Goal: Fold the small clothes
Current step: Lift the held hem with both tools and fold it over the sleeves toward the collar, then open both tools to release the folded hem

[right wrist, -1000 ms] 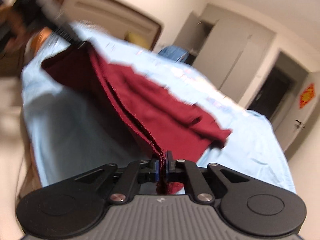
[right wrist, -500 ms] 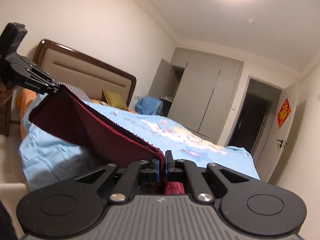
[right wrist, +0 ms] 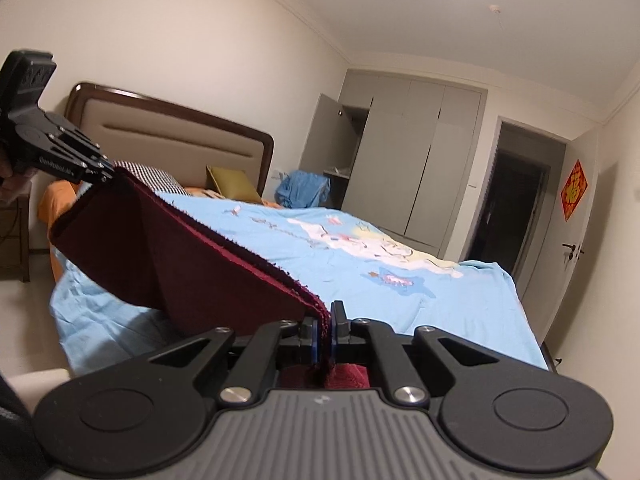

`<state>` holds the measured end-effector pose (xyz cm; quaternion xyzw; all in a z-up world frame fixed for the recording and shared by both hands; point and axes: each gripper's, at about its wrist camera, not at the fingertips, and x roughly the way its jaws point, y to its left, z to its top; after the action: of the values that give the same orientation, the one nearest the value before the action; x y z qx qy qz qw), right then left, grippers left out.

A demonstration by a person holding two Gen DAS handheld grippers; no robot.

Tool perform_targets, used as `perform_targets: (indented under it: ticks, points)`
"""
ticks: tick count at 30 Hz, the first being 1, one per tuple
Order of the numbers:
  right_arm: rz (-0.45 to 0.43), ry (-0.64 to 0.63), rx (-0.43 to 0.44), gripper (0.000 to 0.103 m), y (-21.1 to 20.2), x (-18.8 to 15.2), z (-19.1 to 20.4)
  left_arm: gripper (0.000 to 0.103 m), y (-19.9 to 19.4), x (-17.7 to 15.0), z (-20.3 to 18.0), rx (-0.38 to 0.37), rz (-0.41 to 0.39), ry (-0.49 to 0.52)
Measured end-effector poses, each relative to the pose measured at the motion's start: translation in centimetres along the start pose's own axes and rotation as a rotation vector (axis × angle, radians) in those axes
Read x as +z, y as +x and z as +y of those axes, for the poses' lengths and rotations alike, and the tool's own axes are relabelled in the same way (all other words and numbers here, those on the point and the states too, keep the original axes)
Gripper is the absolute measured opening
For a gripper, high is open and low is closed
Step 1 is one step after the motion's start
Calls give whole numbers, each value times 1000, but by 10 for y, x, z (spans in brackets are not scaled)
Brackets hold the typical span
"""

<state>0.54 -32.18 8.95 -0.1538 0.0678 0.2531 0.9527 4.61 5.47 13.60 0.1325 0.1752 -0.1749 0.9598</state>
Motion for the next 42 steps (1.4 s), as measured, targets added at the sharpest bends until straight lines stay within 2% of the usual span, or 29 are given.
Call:
perform_targets:
  ticks: [4, 9, 18, 25, 31, 34, 36, 38, 42]
  points:
    - [25, -28, 2, 6, 43, 7, -15, 5, 44, 13, 24, 34, 38, 46]
    - [73, -67, -6, 7, 118, 16, -34, 6, 113, 26, 58, 49, 107, 54]
    - [226, 13, 19, 7, 249, -2, -63, 6, 238, 9, 115, 37, 283, -103]
    - [326, 42, 18, 7, 305, -30, -71, 6, 289, -17, 135, 22, 337, -244]
    - [393, 99, 29, 7, 335, -54, -76, 16, 305, -39, 145, -11, 342, -386]
    - [408, 120, 30, 8, 341, -63, -77, 36, 301, -43, 147, -40, 317, -417]
    - [412, 132, 35, 8, 344, -66, -76, 65, 296, -44, 150, -48, 298, -439]
    - [417, 135, 38, 8, 346, -67, -75, 78, 289, -46, 155, -44, 278, -468]
    - [428, 147, 34, 9, 351, -70, -74, 91, 267, -49, 159, -26, 241, -516]
